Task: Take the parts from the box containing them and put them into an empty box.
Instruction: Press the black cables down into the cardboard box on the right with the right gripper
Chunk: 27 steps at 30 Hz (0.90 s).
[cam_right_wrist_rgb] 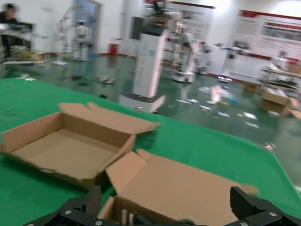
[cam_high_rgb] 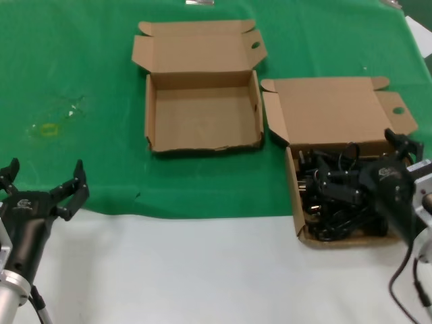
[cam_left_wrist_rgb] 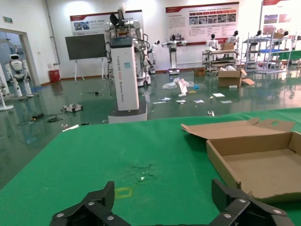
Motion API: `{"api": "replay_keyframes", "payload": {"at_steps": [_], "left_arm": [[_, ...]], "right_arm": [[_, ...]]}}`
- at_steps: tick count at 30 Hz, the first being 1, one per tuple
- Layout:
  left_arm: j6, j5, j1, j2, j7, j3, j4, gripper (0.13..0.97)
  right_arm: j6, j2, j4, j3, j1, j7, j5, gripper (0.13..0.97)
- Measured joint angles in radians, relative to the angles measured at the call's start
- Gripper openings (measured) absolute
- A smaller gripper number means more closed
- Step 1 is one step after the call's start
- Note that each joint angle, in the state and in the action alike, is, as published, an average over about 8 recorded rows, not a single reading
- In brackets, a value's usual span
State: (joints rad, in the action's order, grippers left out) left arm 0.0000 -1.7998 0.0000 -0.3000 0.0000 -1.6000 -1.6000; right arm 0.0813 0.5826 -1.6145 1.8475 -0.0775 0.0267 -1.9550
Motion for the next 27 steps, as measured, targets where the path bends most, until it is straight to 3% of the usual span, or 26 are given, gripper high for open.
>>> {"api": "replay_keyframes", "payload": {"at_steps": [3, 11, 14, 20, 27], "left_arm": [[0.0, 0.0, 0.0, 0.0, 0.0, 0.0, 0.0, 0.756], [0.0, 0.0, 0.0, 0.0, 0.0, 0.0, 0.0, 0.546], [0.0, 0.0, 0.0, 0.0, 0.0, 0.0, 0.0, 0.546], [0.0, 0.0, 0.0, 0.0, 0.0, 0.0, 0.0, 0.418], [0.0, 0.0, 0.0, 0.0, 0.0, 0.0, 0.0, 0.291]], "right_arm": [[-0.008, 0.101, -0.019, 0.064, -0.029, -0.007, -0.033, 0.966], [-0.124, 0.361, -0.046, 0.234, -0.156, -0.09, -0.029, 0.966], [-0.214, 0.427, -0.043, 0.267, -0.202, -0.137, 0.019, 0.966], [-0.422, 0.488, -0.009, 0.271, -0.283, -0.168, 0.124, 0.966], [-0.674, 0.488, 0.071, 0.249, -0.394, -0.065, 0.224, 0.966]]}}
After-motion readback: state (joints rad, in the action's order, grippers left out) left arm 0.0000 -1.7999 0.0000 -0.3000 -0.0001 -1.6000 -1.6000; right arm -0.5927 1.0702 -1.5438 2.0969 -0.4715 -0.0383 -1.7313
